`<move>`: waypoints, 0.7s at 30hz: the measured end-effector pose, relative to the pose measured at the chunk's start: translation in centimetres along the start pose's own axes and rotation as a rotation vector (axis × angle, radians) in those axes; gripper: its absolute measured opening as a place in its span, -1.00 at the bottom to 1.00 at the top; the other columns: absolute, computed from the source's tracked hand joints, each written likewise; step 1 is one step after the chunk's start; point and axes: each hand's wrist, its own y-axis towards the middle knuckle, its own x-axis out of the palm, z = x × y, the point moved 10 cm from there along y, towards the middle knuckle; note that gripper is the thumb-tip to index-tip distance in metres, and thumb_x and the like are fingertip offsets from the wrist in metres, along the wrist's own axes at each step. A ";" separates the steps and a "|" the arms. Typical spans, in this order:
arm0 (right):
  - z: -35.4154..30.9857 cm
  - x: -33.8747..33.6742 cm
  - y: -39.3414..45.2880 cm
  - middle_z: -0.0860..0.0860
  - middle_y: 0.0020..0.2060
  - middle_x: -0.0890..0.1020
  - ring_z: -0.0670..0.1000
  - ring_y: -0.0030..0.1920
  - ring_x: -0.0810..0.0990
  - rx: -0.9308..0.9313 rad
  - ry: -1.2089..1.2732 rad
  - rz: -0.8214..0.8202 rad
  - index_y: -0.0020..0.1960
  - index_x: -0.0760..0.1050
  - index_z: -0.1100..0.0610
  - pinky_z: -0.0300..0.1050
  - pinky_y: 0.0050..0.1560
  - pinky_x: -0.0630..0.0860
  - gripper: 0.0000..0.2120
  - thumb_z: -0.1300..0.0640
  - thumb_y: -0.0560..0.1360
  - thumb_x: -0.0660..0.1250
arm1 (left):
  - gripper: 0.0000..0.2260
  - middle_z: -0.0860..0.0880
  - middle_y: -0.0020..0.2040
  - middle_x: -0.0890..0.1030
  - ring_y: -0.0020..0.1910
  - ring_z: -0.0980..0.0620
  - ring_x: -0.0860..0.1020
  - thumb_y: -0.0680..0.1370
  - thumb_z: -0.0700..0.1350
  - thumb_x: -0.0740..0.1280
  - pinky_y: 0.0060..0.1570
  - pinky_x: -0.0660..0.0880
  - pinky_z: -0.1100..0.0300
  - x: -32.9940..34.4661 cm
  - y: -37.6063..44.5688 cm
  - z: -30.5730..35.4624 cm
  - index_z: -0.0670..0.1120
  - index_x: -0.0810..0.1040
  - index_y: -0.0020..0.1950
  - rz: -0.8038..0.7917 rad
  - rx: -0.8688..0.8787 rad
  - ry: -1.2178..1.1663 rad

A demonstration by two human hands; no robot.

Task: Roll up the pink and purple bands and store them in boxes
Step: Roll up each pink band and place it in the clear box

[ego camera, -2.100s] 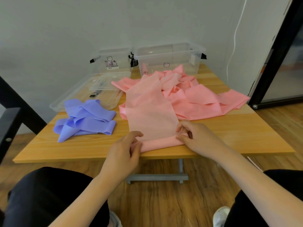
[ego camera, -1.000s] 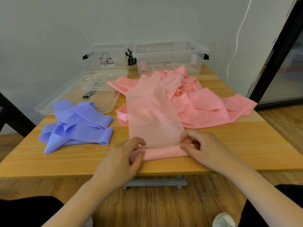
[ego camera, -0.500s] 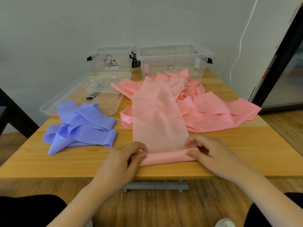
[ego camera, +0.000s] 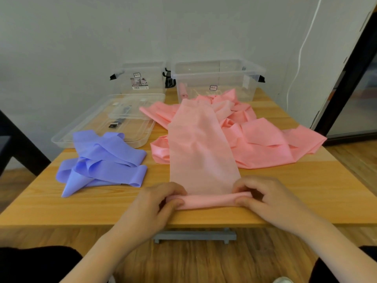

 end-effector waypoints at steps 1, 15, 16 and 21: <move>0.0 0.2 0.0 -0.23 -0.19 0.59 -0.23 -0.08 0.51 0.008 0.011 -0.012 -0.20 0.47 -0.22 -0.39 -0.11 0.38 -0.77 0.13 0.46 0.36 | -0.80 0.24 -0.10 0.54 -0.07 0.32 0.48 0.41 0.14 0.29 -0.11 0.36 0.48 0.4 0.0 0.1 0.09 0.57 -0.06 -0.031 0.029 0.021; 0.1 -0.3 0.0 -0.22 -0.20 0.57 -0.24 -0.08 0.49 -0.022 -0.037 0.056 -0.18 0.46 -0.16 -0.41 -0.14 0.34 -0.78 0.16 0.47 0.35 | -0.72 0.25 -0.07 0.47 -0.05 0.32 0.43 0.40 0.17 0.30 -0.05 0.32 0.51 0.8 0.2 0.2 0.02 0.62 -0.07 -0.032 0.047 0.081; -0.1 -0.4 0.1 -0.21 -0.19 0.57 -0.24 -0.07 0.49 -0.033 -0.028 0.066 -0.18 0.48 -0.14 -0.41 -0.14 0.33 -0.81 0.16 0.47 0.34 | -0.72 0.26 -0.09 0.48 -0.06 0.33 0.44 0.42 0.16 0.28 -0.07 0.33 0.51 0.8 0.2 0.2 0.01 0.63 -0.06 -0.027 0.044 0.075; -0.1 0.3 0.1 -0.27 -0.08 0.49 -0.28 0.03 0.43 -0.034 -0.033 -0.011 -0.07 0.48 -0.20 -0.47 0.00 0.31 -0.71 0.06 0.32 0.49 | -0.87 0.35 -0.14 0.48 -0.09 0.42 0.46 0.46 0.03 0.28 -0.13 0.33 0.59 -0.3 0.0 0.1 0.10 0.54 -0.02 0.102 -0.018 0.051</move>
